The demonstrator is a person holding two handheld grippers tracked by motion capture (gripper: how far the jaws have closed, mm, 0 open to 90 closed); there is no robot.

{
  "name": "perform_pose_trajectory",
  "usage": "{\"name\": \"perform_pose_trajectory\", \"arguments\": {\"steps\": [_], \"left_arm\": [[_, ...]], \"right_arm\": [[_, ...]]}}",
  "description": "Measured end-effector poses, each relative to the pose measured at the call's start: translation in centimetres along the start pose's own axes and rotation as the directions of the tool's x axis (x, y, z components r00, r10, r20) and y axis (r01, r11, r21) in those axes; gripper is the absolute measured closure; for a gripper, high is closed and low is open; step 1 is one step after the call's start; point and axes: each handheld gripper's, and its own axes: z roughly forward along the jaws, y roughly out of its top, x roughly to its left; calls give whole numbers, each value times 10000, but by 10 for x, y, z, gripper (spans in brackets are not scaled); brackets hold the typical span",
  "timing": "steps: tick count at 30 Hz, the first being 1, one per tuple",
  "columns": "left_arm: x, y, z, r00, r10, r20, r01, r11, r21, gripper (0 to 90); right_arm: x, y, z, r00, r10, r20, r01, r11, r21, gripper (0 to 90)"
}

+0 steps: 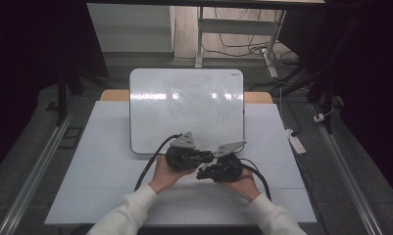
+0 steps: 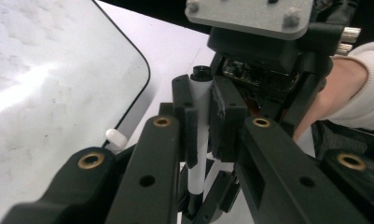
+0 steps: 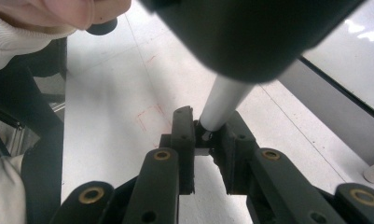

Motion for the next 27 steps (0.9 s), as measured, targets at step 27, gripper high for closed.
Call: {"name": "perform_pose_trajectory", "arguments": {"steps": [27], "left_arm": [[-1,-7,-9,9678,-1521,-2007,1178,9778,-1732,808]], "right_arm": [[53,9,0,8230,359,5669,1549,9460,-2849,712]]}}
